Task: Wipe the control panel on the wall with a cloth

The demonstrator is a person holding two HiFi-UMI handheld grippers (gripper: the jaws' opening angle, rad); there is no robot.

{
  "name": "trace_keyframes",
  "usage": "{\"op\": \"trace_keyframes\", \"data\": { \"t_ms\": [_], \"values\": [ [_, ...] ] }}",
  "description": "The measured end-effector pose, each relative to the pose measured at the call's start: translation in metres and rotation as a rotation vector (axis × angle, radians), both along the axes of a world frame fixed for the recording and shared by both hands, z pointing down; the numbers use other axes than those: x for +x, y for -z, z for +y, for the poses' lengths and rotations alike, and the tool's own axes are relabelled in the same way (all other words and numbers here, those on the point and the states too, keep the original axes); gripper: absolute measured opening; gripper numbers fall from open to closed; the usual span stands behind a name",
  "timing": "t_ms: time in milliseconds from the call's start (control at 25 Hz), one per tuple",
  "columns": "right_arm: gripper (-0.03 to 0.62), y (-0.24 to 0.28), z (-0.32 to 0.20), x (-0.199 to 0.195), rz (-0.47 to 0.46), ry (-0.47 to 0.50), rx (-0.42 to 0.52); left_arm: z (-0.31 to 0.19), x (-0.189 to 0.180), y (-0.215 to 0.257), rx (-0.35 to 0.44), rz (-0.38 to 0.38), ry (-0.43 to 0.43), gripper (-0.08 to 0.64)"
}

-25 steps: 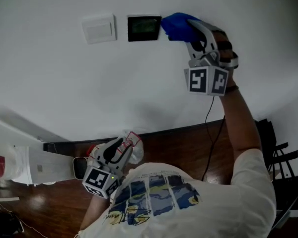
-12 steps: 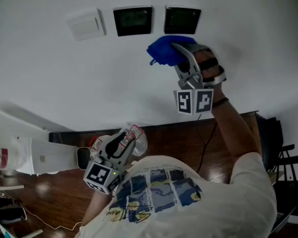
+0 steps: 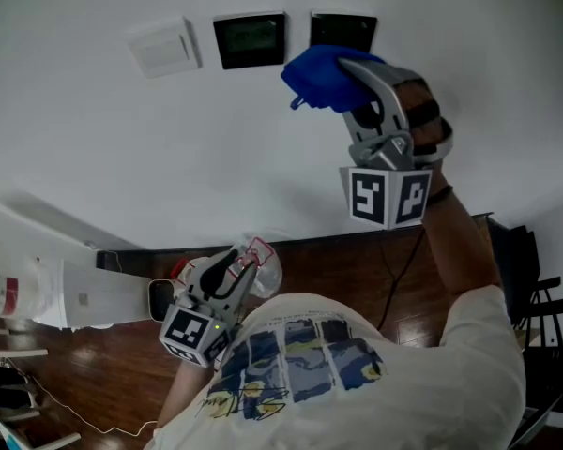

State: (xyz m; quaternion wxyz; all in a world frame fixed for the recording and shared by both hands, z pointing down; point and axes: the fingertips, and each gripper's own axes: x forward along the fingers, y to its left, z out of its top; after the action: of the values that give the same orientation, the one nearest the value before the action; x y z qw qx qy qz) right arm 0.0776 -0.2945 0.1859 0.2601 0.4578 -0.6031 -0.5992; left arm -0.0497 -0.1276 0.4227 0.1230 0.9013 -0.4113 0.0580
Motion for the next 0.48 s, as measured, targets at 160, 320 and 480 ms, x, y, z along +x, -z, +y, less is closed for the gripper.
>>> {"op": "trace_keyframes", "data": {
  "t_ms": [160,320,480],
  "values": [
    [0.083,0.043,-0.015,0.013,-0.012,-0.058,0.033,0.003,-0.001,0.004,0.012,-0.007,-0.011,0.147],
    [0.083,0.042,-0.028,0.015,0.022,-0.084,0.009,0.005,0.007,0.004,0.007,0.001,-0.027,0.147],
    [0.083,0.013,-0.029,0.016,0.043,-0.089,-0.024,0.011,0.004,0.001,-0.007,0.005,-0.020,0.147]
  ]
}}
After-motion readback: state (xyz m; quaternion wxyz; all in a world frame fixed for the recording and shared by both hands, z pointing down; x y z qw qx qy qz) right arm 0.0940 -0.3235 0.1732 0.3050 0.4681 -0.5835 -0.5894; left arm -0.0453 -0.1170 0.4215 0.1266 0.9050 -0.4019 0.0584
